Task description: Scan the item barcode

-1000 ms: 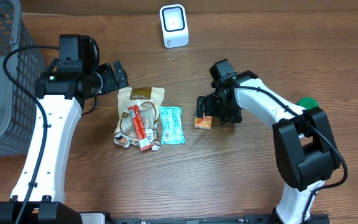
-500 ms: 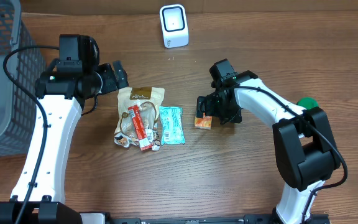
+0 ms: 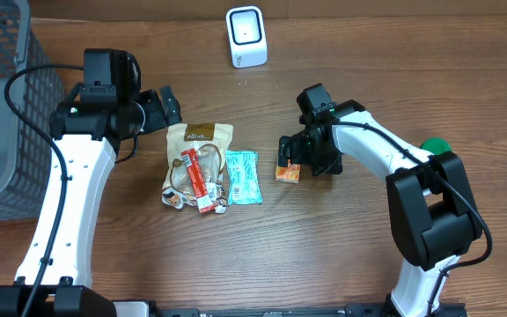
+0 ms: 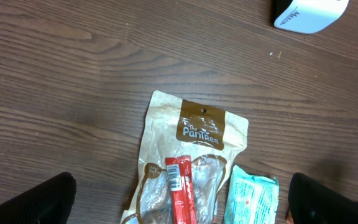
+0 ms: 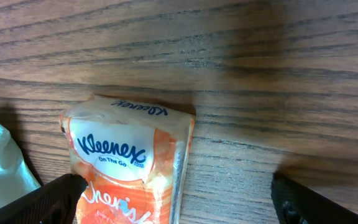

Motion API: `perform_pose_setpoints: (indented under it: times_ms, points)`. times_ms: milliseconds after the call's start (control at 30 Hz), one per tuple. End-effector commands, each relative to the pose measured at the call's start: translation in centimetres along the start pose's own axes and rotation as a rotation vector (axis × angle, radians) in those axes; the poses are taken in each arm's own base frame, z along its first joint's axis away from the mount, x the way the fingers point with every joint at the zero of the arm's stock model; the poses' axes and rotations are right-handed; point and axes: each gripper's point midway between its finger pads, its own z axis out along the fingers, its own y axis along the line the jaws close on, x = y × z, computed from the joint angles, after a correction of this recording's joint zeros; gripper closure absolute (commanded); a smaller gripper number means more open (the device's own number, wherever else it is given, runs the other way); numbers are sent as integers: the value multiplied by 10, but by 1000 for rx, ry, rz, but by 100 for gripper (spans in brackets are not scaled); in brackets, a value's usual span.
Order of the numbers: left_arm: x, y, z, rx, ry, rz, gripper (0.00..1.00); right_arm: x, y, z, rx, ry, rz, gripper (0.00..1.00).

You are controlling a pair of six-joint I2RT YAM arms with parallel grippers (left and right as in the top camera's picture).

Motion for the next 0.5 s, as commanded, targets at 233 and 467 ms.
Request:
perform_pose_setpoints:
  times_ms: [233,467]
  points:
    - [-4,0,-4,1,-16,25,0,0,-1,6,5,-3,1,0]
    - [-4,0,-4,1,-16,25,0,-32,15,3,-60,-135,-28,0]
